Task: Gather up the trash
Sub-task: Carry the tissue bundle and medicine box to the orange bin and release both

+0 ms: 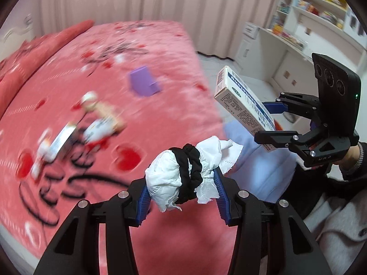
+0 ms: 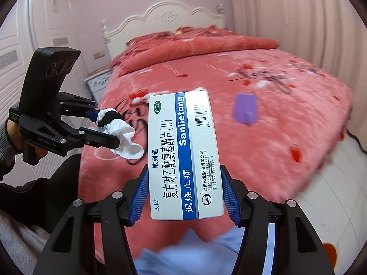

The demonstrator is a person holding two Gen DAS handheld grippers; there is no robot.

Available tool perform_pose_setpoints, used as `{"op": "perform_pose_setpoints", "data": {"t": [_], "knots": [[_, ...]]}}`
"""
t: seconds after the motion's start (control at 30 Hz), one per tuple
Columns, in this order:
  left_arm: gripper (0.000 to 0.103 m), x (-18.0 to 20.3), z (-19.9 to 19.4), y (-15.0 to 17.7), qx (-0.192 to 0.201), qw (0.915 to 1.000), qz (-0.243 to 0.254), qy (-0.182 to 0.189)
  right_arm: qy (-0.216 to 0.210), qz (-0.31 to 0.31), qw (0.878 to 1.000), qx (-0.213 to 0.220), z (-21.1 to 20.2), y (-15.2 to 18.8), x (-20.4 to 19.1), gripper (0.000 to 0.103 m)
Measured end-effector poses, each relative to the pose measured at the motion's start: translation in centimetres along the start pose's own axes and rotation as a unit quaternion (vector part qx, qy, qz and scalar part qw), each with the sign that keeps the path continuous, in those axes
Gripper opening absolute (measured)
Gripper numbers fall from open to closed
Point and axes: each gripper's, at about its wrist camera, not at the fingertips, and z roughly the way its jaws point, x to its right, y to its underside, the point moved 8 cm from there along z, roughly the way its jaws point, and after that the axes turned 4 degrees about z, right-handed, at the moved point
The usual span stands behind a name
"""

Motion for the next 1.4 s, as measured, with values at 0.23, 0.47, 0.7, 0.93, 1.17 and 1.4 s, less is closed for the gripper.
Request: {"op": "perform_pose_setpoints", "data": {"t": [0.23,0.47,0.7,0.93,1.17,1.4], "knots": [[0.050,8.4,5.5,-6.9,-0.002,0.9942,0.090,0.060,0.081,0.077,0.993,0.024,-7.0,4.1,9.5,0.058],[0.050,17.1,12.1,-12.1,-0.013,0.9779,0.161,0.133,0.169,0.169,0.971,0.028,-14.3,10.8,18.7,0.058],[0.050,24.1,18.5,-15.1,-0.038,0.9591,0.206,0.190,0.233,0.239,0.942,0.027,-19.1,16.9,25.5,0.058],[0.050,27.8,22.8,-15.4,-0.069,0.9477,0.228,0.212,0.251,0.275,0.928,0.023,-19.8,20.1,29.5,0.058],[0.050,28.7,25.8,-15.3,-0.097,0.9429,0.235,0.215,0.256,0.307,0.916,0.015,-18.7,22.1,32.8,0.058],[0.068,29.9,27.9,-15.6,-0.101,0.9460,0.230,0.204,0.259,0.328,0.909,-0.001,-16.5,23.3,34.8,0.065]]}}
